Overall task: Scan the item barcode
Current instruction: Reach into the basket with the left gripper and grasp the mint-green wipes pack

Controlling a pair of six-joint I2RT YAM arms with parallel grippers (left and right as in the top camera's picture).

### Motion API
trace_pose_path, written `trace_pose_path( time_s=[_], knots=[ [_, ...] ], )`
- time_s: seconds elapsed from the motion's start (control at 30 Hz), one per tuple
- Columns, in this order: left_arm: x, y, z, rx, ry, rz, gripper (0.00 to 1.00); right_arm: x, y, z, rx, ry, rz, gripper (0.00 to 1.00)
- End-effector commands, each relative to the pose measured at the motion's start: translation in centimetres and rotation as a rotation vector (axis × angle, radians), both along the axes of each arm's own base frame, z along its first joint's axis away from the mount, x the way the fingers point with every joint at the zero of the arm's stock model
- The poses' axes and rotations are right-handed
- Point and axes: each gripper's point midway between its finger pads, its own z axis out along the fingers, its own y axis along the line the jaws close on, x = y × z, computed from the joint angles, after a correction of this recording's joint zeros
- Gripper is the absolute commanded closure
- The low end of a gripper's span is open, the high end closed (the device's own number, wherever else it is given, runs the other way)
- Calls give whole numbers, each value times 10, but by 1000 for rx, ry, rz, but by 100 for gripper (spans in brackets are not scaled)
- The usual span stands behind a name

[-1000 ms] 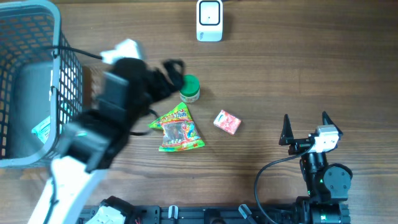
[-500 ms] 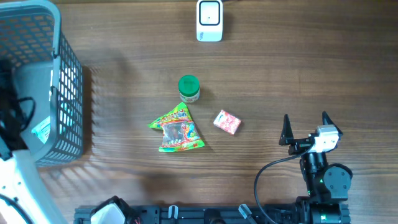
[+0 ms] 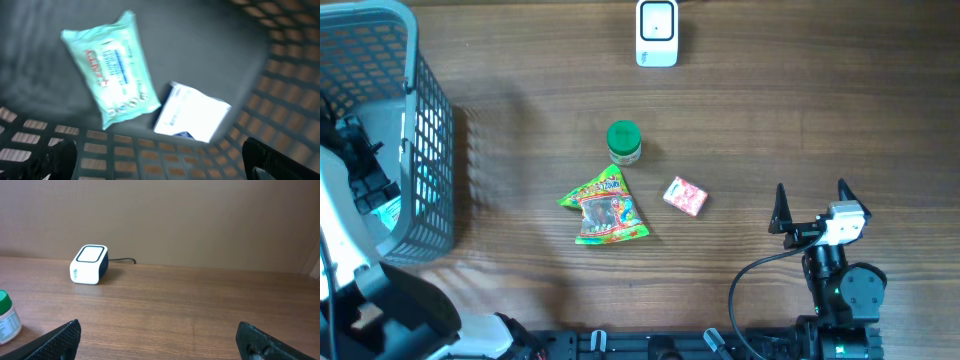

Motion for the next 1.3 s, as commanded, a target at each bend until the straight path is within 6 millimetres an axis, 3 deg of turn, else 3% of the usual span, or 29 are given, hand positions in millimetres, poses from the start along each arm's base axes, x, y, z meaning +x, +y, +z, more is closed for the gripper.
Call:
trace_pose_path(
  time_s=[0.0,0.27,0.43,0.57,0.6,0.63,0.67,0.8,0.87,0.9,1.03,1.13,1.27],
  knots=[
    [-15,5,-31,-66,105,214,0,0,-3,1,16,-6,-14,0],
    [-27,13,-90,-89,309,228,0,0,-3,1,16,-5,-14,0],
    [-28,11,-115,-130,364,222,0,0,-3,1,16,-5,-14,0],
    [-28,11,-123,-137,380,221,0,0,-3,1,16,-5,-14,1],
    [-28,8,-124,-143,387,212,4,0,-3,1,16,-5,-14,0],
    [-28,0,-127,-164,393,201,34,0,-3,1,16,-5,-14,0],
    [-28,-4,-129,-174,398,194,43,0,-3,1,16,-6,-14,0],
    [-34,-17,-142,-186,429,172,57,0,-3,1,16,-6,-14,0],
    [-42,-21,-147,-192,455,170,73,0,-3,1,16,-6,-14,0],
    [-44,-20,-146,-190,463,172,75,0,-3,1,16,-5,-14,0],
    [-40,-5,-130,-164,418,146,80,0,-3,1,16,-5,-14,0],
    [-28,16,-97,-109,337,92,82,0,-3,1,16,-5,-14,0],
    [-16,57,13,60,138,65,80,0,-3,1,16,-5,-14,0]
  ],
)
